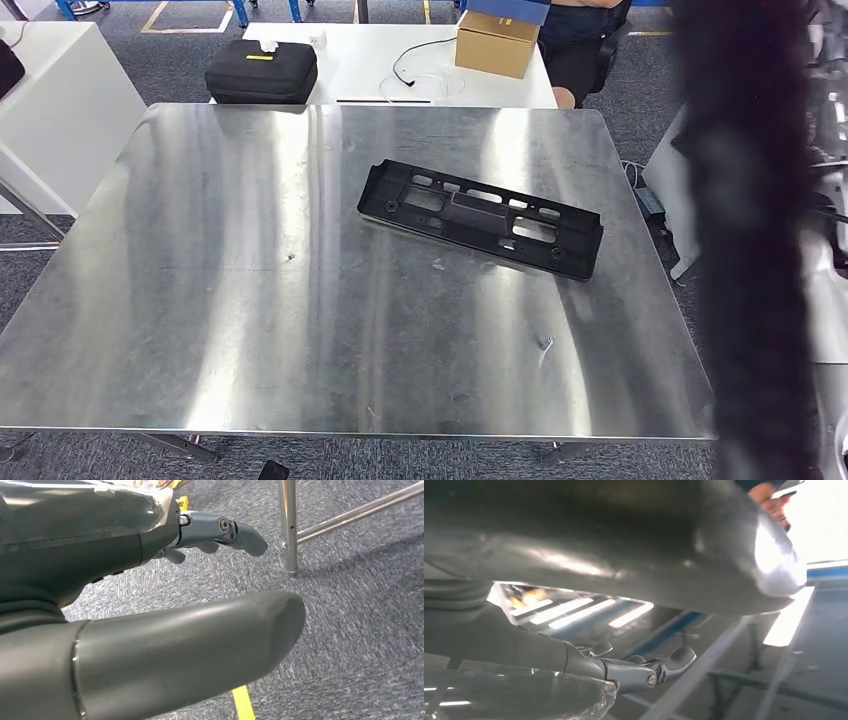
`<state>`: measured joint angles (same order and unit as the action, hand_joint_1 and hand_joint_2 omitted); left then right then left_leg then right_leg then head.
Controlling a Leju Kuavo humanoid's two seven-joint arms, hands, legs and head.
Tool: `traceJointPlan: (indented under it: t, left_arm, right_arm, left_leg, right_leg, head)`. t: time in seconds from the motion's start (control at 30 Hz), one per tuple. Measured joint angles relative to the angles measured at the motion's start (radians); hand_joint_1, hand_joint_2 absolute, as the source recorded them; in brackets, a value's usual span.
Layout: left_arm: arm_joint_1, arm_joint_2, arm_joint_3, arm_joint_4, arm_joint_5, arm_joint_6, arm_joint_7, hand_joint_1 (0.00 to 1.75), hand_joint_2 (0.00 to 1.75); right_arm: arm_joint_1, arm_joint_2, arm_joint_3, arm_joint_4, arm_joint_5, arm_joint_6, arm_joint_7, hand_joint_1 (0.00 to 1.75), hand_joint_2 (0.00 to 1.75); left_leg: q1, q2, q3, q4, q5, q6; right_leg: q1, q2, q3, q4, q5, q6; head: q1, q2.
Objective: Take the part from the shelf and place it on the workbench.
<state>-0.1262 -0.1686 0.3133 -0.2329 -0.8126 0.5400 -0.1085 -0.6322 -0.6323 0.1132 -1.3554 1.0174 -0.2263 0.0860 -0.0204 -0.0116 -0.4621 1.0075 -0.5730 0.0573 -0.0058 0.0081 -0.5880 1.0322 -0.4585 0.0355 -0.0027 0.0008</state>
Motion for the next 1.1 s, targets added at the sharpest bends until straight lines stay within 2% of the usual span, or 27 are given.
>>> traceJointPlan:
  t: [0.1,0.2,0.37,0.53,0.73,0.87,1.0,1.1]
  left_arm:
    - [0.01,0.001,0.013,0.0,0.031,0.014,-0.022,0.0,0.0]
    - [0.021,0.001,0.028,0.001,0.059,0.025,-0.038,0.0,0.0]
    - [0.037,0.002,0.06,0.001,0.11,0.03,-0.081,0.0,0.0]
    - [0.046,0.004,0.084,0.004,0.135,0.039,-0.114,0.0,0.0]
    - [0.062,0.007,0.117,0.012,0.171,0.05,-0.145,0.0,0.0]
    - [0.064,0.009,0.131,0.018,0.185,0.05,-0.152,0.0,1.75]
    - [0.069,0.011,0.143,0.022,0.197,0.045,-0.152,0.0,1.75]
    - [0.071,0.013,0.151,0.027,0.206,0.043,-0.151,0.0,0.44]
  right_arm:
    - [0.076,-0.041,-0.096,0.045,-0.113,-0.098,-0.036,0.0,0.0]
    - [0.195,-0.073,-0.207,0.089,-0.208,-0.174,-0.07,0.0,0.0]
    - [0.424,-0.097,-0.398,0.159,-0.352,-0.218,-0.118,0.0,0.0]
    - [0.55,-0.071,-0.534,0.227,-0.419,-0.225,-0.151,0.0,0.0]
    - [0.636,0.013,-0.695,0.367,-0.455,-0.225,-0.214,0.0,0.0]
    - [0.646,0.091,-0.796,0.494,-0.458,-0.223,-0.266,0.0,0.0]
    - [0.642,0.177,-0.881,0.65,-0.45,-0.231,-0.31,0.0,0.0]
    - [0.633,0.236,-0.933,0.77,-0.446,-0.227,-0.318,0.0,0.0]
  left_leg:
    - [0.0,-0.003,0.0,0.0,0.0,0.0]
    - [0.0,-0.007,-0.001,0.0,-0.001,0.001]
    - [0.0,-0.009,-0.004,0.0,-0.002,0.002]
    - [0.0,-0.004,-0.002,-0.001,-0.002,0.002]
    - [0.001,-0.005,-0.002,-0.001,-0.003,0.002]
    - [0.001,-0.004,-0.001,-0.001,-0.003,0.002]
    - [0.002,-0.003,-0.001,-0.002,-0.003,0.002]
    - [0.002,-0.003,-0.001,-0.002,-0.002,0.002]
  right_leg:
    - [0.0,-0.002,0.0,-0.001,0.0,0.0]
    - [0.001,-0.006,0.0,-0.001,0.0,0.0]
    - [0.001,-0.008,0.0,-0.002,-0.001,0.0]
    - [0.001,-0.005,-0.001,-0.002,-0.001,0.0]
    - [0.003,-0.005,0.0,-0.002,-0.001,0.0]
    - [0.003,-0.004,0.0,-0.002,-0.001,0.0]
    - [0.005,-0.004,0.0,-0.002,-0.001,0.0]
    - [0.005,-0.003,0.0,-0.002,-0.001,0.0]
  head:
    - [0.0,0.0]
    - [0.0,0.0]
    - [0.0,0.0]
    - [0.0,0.0]
    - [0.0,0.0]
    - [0.0,0.0]
    - [0.0,0.0]
    - [0.0,0.0]
